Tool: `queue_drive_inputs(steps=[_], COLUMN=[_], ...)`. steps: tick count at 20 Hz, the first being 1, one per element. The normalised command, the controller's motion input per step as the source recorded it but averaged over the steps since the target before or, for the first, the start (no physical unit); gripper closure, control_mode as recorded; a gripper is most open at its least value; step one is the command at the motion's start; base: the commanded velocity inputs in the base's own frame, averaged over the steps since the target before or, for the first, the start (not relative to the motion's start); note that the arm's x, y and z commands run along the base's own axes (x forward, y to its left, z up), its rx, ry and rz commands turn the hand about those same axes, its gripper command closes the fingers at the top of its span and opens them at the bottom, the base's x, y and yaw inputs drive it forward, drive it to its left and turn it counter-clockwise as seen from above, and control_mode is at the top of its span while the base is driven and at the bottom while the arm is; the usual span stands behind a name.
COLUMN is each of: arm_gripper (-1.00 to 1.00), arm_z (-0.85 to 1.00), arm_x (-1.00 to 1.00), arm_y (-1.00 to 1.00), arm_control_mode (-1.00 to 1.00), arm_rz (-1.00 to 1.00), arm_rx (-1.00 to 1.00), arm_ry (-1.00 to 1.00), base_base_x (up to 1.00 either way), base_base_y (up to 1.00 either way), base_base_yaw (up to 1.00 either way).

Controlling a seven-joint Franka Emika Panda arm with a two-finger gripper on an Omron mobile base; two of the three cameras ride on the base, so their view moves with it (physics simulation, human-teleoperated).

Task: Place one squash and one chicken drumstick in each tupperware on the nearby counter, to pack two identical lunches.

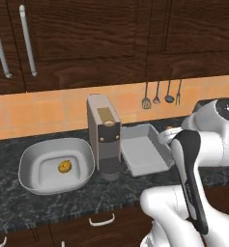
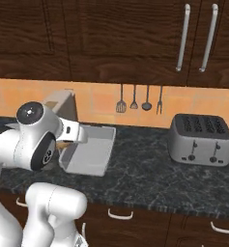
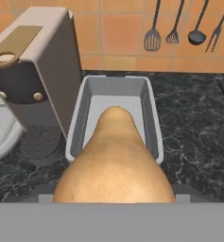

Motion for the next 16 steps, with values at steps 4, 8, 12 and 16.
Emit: queue_drive_inputs(steps=[4, 8, 12, 16], arm_gripper=[1.00, 1.00, 1.00, 1.00], arm_z=[-0.49, -0.70, -0.66, -0.45], arm_x=[0.52, 0.95, 1.00, 0.88], arm_y=[-0.03, -0.16, 0.00, 0.00], arm_control_mode=[-1.00, -1.00, -1.00, -1.00], arm_rz=[0.00, 0.03, 0.02, 0.00], arm_rx=[0.00, 0.00, 0.00, 0.00], arm_ry=[0.11, 0.13, 0.02, 0.04], base_base_x=[0.25, 0.00, 0.00, 0.00], base_base_y=[0.19, 0.00, 0.00, 0.00], base_base_yaw=[0.00, 0.00, 0.00, 0.00])
